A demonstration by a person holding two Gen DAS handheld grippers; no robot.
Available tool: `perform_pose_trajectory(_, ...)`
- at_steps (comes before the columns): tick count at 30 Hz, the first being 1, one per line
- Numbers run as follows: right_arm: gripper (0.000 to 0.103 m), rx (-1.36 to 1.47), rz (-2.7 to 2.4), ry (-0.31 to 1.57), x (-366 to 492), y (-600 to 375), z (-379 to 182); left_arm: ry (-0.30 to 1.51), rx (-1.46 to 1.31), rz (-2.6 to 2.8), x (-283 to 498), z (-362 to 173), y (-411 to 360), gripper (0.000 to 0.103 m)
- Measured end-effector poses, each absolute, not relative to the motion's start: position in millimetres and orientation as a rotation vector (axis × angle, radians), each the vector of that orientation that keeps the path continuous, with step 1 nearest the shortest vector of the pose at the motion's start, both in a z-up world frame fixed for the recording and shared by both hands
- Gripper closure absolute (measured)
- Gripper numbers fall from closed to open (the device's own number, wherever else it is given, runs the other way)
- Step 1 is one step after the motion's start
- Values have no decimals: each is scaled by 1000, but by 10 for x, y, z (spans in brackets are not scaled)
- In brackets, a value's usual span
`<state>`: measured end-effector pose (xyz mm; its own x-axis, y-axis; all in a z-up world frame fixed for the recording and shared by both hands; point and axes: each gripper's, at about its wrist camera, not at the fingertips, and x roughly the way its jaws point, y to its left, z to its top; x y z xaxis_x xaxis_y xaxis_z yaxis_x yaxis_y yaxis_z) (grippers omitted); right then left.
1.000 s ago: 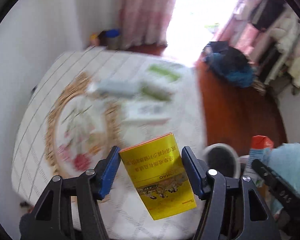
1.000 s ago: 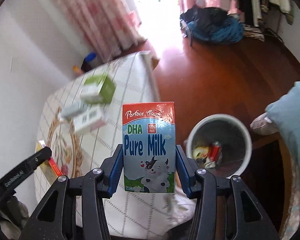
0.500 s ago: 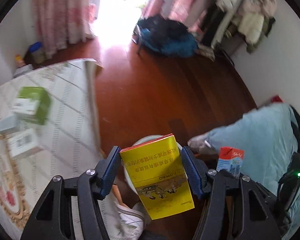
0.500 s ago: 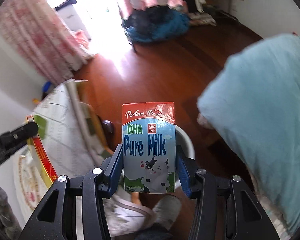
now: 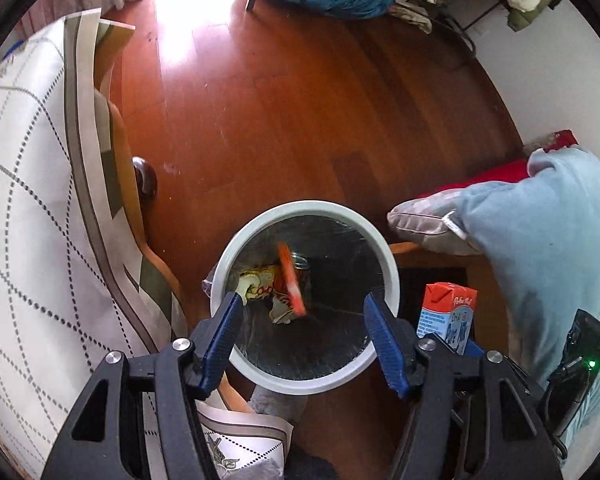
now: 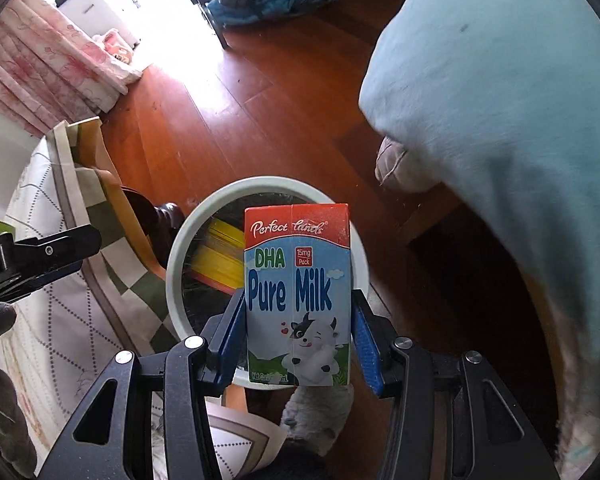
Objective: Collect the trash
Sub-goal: 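Carry the milk carton and cigarette pack to the bin and release both, then move both open tools back toward the table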
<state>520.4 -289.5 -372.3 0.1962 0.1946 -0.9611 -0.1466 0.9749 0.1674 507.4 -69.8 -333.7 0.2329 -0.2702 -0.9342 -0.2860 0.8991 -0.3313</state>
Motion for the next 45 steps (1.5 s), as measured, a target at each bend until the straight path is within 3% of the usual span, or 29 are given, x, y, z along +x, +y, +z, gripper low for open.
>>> perform_pose_trajectory(1, 51, 40, 245, 1359, 5217, -2871, -3764, 1349, -494, 24, 5067, -3349, -664, 31)
perform_pose_trajectory(2, 50, 42, 250, 1364, 5218, -2858, -3802, 1348, -486, 35, 5030, -3342, -657, 12)
perform_pose_trajectory(3, 49, 45, 250, 1370, 5236, -2853, -3815, 1348, -479, 42, 5007, -3372, -658, 0)
perform_pose_trajectory(4, 43, 45, 250, 1376, 5255, -2836, -3846, 1341, -475, 57, 4962, -3361, -637, 0)
perform_pose_trajectory(5, 18, 47, 254, 1380, 5259, -2836, -3857, 1340, -469, 63, 4928, -3355, -629, 0)
perform_pose_trajectory(7, 0, 53, 257, 1375, 5244, -2802, -3849, 1330, -438, 97, 4837, -3328, -610, 0)
perform_pose_trajectory(21, 0, -75, 193, 1323, 4812, -2822, -3354, 1215, -213, 256, 4172, -2836, -731, 0)
perform_pose_trajectory(33, 0, -66, 217, 1196, 4304, -2785, -2270, 1049, -233, 276, 3618, -1922, -624, 0)
perform_pose_trajectory(39, 0, -35, 306, 1126, 4178, -2441, -1629, 938, -305, 345, 3320, -1384, -74, 0)
perform_pose_trajectory(45, 0, -103, 472, 1114, 4108, -1539, -1298, 917, -362, 531, 2975, -1349, 799, 0)
